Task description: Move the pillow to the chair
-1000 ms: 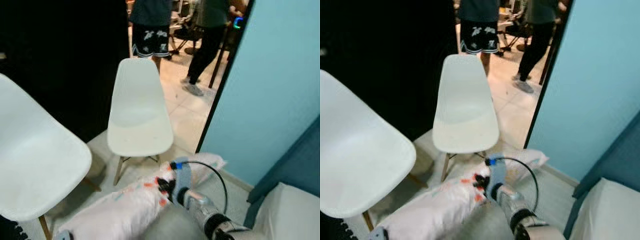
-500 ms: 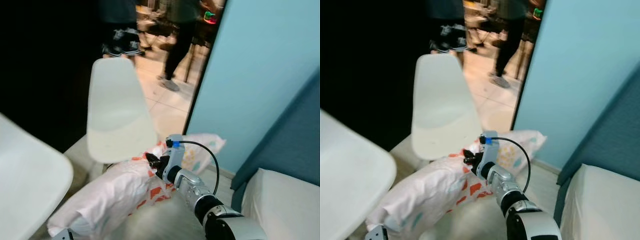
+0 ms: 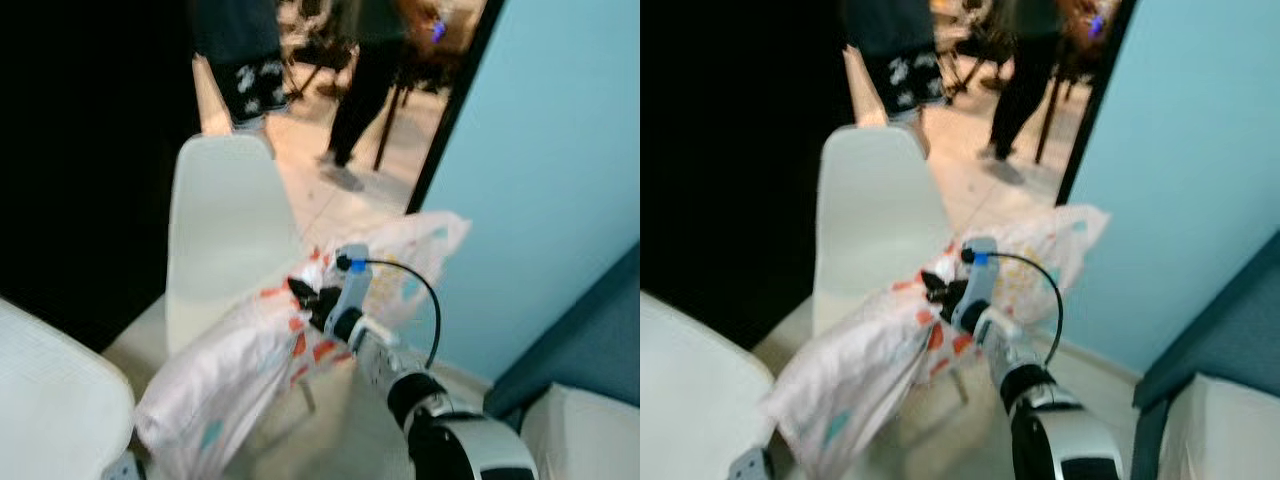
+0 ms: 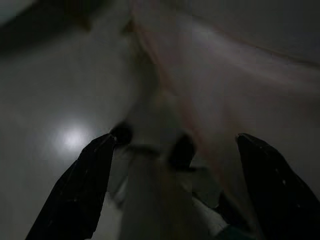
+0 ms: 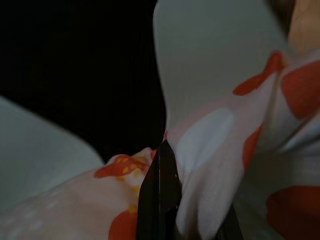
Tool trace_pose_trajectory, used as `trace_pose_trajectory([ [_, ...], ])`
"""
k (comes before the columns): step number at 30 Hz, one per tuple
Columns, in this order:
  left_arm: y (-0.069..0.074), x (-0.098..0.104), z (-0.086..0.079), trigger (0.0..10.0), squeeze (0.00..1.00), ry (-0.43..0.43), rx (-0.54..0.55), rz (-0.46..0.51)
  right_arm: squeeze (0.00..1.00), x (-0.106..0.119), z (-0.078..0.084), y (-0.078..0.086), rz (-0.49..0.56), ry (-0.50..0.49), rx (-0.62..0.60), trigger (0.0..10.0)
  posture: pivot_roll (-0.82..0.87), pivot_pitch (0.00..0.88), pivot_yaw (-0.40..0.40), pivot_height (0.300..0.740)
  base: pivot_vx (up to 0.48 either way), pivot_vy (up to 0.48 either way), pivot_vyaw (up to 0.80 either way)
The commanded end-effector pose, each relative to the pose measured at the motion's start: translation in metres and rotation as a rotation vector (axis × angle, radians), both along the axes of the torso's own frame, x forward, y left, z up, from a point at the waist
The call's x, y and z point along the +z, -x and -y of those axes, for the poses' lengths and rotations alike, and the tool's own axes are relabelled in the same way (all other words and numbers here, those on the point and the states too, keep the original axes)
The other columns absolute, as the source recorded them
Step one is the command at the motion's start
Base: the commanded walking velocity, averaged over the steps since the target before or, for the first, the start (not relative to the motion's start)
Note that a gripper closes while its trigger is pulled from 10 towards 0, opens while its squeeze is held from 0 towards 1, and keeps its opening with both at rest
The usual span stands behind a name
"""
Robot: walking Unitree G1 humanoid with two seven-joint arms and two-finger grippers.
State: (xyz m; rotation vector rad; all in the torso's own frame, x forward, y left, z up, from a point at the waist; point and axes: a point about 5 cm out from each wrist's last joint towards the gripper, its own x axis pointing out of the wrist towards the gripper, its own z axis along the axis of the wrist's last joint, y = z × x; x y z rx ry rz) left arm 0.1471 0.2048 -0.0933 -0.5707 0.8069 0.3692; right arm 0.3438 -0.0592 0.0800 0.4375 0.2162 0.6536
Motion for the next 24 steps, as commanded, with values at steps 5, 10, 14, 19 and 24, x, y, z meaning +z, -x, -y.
trace_pose_trajectory([
  [5, 0.008, -0.004, 0.005, 10.0, 0.0, 0.011, -0.014, -0.033, 0.0, 0.028, 0.001, -0.012, 0.11, -0.111, -0.02, 10.0, -0.03, 0.035, -0.063, 0.74, 0.48, 0.0, 0.62],
  [10, 0.008, -0.005, 0.005, 10.0, 0.0, 0.005, -0.029, -0.043, 0.0, 0.045, -0.002, -0.016, 0.169, -0.192, 0.026, 10.0, -0.03, 0.038, -0.061, 0.74, 0.271, 0.0, 0.75],
  [14, 0.01, -0.005, 0.007, 10.0, 0.0, 0.009, -0.043, -0.054, 0.0, 0.046, -0.007, -0.015, 0.19, -0.146, 0.051, 10.0, -0.04, 0.04, -0.061, 0.74, 0.0, 0.0, 0.75],
  [19, 0.012, -0.006, 0.009, 10.0, 0.0, 0.019, -0.034, -0.057, 0.0, 0.036, -0.001, -0.018, 0.175, 0.069, -0.073, 10.0, -0.03, 0.046, -0.063, 0.74, 0.0, 0.0, 0.0],
  [24, 0.016, -0.008, 0.011, 10.0, 0.0, 0.031, -0.031, -0.068, 0.0, 0.028, 0.017, -0.025, 0.16, 0.351, -0.245, 10.0, -0.03, 0.055, -0.063, 0.74, 0.0, 0.0, 0.0],
])
